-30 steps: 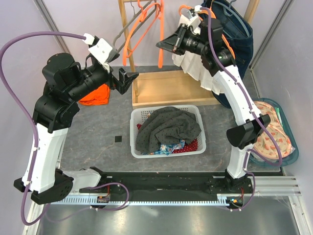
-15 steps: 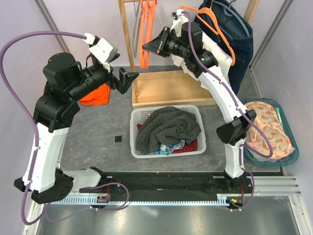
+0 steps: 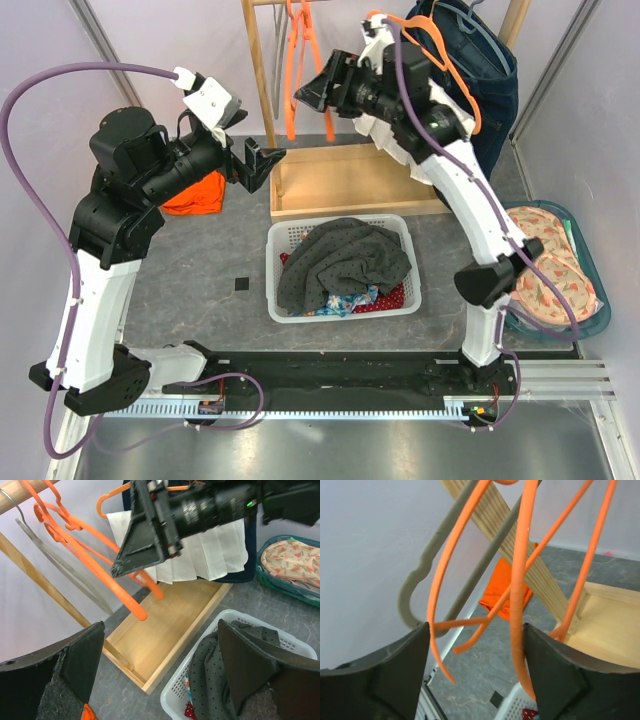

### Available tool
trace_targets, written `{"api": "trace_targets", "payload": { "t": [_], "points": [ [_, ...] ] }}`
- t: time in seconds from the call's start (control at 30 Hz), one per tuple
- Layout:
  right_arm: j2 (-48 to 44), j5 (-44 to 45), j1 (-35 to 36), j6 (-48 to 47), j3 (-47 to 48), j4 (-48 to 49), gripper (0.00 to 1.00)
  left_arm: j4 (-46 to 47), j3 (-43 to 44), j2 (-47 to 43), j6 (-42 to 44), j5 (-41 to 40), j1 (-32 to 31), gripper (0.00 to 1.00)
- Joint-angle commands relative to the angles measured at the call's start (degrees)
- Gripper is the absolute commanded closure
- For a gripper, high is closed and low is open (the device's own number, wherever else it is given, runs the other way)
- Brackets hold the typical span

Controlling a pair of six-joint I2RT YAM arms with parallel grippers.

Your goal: Remove the skirt from the hanger

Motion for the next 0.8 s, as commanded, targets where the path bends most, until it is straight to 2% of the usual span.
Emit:
{"api": "trace_targets", "payload": {
  "t": [0.0, 0.1, 0.17, 0.2, 0.23, 0.37, 0.47, 0.57, 0.77],
  "points": [
    [-11.61, 5.28, -0.98, -7.57, -5.76, -8.05, 0.16, 0.73, -0.17, -0.56, -1.54, 1.24, 0.26, 0.00],
    [-18.21, 7.04, -2.65, -11.78, -11.68, -9.63, 0.14, 0.56, -0.08, -0.91, -1.63, 1.15, 0.17, 0.00],
    [-20.94, 8.45, -4.93, -15.98, -11.35, -11.57, 0.15, 0.56, 0.01, -0.91, -1.90, 1.41, 0.26, 0.00],
    [-21.47, 10.37, -5.20, -18.36, -9.69, -13.40, 0.15, 0.56, 0.01, -0.91, -1.98, 1.59, 0.26, 0.00],
    [-23.30, 16.04, -5.46, -19.87, -9.76, -13.25, 0.16, 0.56, 0.01, -0.91, -2.07, 2.11, 0.26, 0.00],
    [-23.41, 24.25, -8.01, -27.15, -8.01, -13.86, 0.16, 0.38, 0.36, -0.82, -2.69, 2.73, 0.26, 0.00],
    [-21.74, 30.67, -8.45, -30.86, -9.31, -12.55, 0.22, 0.21, 0.27, -1.00, -2.34, 2.82, 0.26, 0.00],
    [-21.65, 32.00, -9.07, -33.94, -13.52, -9.04, 0.27, -0.41, -0.08, -1.35, -1.90, 2.47, 0.26, 0.00],
    [-22.35, 35.52, -11.18, -40.09, -20.82, 0.88, 0.24, -1.02, -0.61, -1.18, -1.81, 2.38, 0.26, 0.00]
  ]
}}
